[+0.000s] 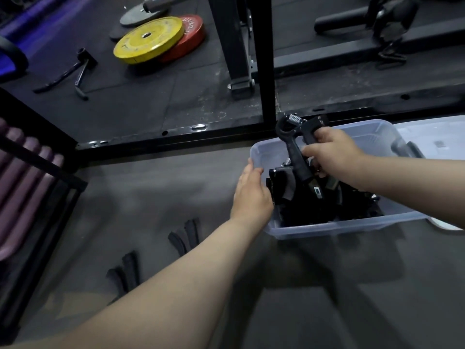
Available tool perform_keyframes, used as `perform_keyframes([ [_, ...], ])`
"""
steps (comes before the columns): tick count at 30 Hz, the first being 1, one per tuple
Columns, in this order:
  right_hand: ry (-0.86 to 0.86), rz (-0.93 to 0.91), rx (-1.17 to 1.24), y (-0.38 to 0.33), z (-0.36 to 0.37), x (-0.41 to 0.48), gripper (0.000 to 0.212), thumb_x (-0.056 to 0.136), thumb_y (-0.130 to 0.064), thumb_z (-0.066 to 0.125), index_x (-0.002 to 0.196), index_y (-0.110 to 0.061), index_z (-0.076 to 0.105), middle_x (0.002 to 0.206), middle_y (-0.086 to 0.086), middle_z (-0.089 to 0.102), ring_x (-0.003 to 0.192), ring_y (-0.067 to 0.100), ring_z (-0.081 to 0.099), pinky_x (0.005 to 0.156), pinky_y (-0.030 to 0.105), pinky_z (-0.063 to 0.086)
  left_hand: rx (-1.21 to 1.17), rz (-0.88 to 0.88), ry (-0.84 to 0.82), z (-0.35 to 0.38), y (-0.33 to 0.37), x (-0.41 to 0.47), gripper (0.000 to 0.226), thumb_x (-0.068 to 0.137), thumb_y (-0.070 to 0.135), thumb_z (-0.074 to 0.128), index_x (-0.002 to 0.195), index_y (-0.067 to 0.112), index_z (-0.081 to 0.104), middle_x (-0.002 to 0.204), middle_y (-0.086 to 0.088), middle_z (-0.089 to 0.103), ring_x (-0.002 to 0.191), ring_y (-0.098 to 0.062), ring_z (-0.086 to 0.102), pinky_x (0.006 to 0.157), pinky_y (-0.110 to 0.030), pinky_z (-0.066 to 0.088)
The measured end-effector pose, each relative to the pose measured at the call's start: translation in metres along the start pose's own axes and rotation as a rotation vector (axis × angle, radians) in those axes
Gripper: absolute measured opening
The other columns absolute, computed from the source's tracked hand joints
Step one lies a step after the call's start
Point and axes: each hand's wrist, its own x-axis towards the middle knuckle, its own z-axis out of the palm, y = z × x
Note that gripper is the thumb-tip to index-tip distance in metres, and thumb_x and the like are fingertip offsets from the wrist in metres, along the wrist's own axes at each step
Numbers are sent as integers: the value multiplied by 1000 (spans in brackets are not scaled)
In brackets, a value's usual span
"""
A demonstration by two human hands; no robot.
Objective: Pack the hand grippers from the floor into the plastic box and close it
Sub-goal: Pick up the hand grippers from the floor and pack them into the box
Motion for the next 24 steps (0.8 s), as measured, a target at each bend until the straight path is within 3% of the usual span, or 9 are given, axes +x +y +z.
perform_keyframes([
  [3,13,13,-53,4,-4,0,10,66,-30,65,73,-24,63,55,-5,58,55,21,57,56,36,46,100,41,9,9,-5,-7,49,101,13,30,150,16,33,165,6,4,150,-13,7,122,-37,12],
  [8,-52,58,-43,12,2,-10,5,83,-12,63,78,-12,62,64,8,59,52,21,57,37,23,39,116,36,36,12,-3,-7,49,102,14,29,151,16,30,165,7,2,150,-11,5,122,-37,13],
  [12,-97,130,-120,16,6,-17,11,83,-17,65,77,-9,62,63,9,58,45,20,55,42,25,42,124,34,38,12,-3,-9,49,102,16,29,151,17,30,165,8,1,150,-11,5,122,-38,12],
  [17,-139,216,241,3,0,-14,15,81,-2,54,68,-8,58,57,9,56,52,24,55,58,33,49,131,16,38,12,-1,-10,48,102,16,28,151,19,30,165,10,0,150,-13,6,123,-37,10],
  [19,-244,263,294,-1,-11,-10,10,81,-7,53,78,-7,62,70,12,65,69,31,62,70,39,51,129,21,49,13,-1,-10,48,102,15,28,150,18,32,165,10,2,150,-13,7,122,-38,12],
  [21,-337,313,336,-1,-20,-7,27,82,-13,49,100,0,65,95,18,73,91,36,68,84,42,54,129,24,56,13,-1,-10,48,101,14,29,149,18,33,165,9,3,150,-12,8,122,-38,14],
  [24,-389,352,362,-1,-24,-6,35,84,-15,44,109,0,64,106,19,71,94,30,70,79,38,55,134,28,66,14,-2,-9,48,101,13,30,148,18,34,165,9,4,150,-12,9,122,-39,15],
])
